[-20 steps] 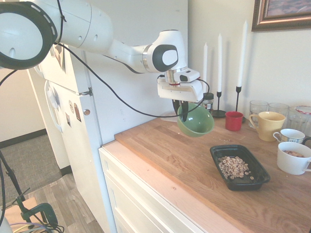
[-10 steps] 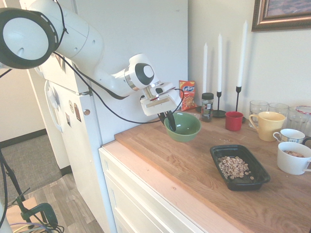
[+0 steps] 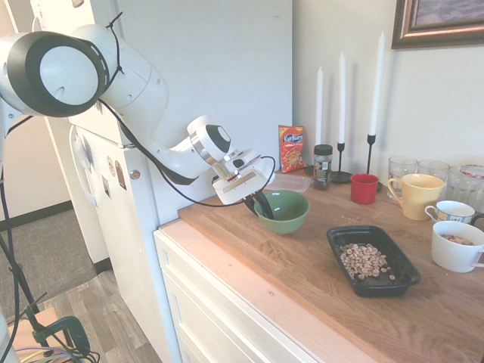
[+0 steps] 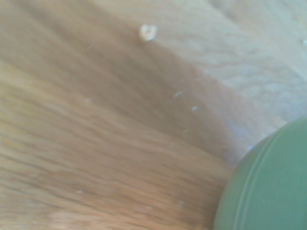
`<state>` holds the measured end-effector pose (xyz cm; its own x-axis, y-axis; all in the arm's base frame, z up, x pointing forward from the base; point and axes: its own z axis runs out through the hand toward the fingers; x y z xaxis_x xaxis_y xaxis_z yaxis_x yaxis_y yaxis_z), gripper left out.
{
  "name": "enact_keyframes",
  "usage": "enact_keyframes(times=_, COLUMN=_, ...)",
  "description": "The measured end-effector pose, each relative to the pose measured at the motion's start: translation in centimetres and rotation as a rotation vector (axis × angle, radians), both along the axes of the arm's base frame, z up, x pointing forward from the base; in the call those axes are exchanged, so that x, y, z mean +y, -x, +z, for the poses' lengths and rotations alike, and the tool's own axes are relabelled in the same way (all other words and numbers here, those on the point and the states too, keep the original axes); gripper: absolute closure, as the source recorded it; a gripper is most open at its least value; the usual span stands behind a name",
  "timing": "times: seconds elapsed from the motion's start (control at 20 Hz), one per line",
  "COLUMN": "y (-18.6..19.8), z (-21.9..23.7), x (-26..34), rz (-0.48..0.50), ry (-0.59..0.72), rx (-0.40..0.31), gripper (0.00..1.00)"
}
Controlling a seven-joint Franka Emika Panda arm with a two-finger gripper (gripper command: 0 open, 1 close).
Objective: Pour the cereal into the box
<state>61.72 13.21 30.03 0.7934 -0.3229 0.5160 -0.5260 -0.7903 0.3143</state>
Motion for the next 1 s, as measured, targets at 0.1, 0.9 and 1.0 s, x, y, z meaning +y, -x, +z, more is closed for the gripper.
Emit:
enact_keyframes(times=0.1, y=0.0, z=-0.2, x=0.1, rz=0.006, ry=0.005, rx=0.001, gripper=1.00)
enact_keyframes(times=0.9, y=-0.3, z=1.1, x=-2.0, rz=-0.094, ry=-0.172, rx=0.039, gripper=0.00)
enact_keyframes(times=1.0, y=-0.4, z=2.8, x=-2.7, rz=-0.105, ry=-0.218, rx=0.044, gripper=0.00)
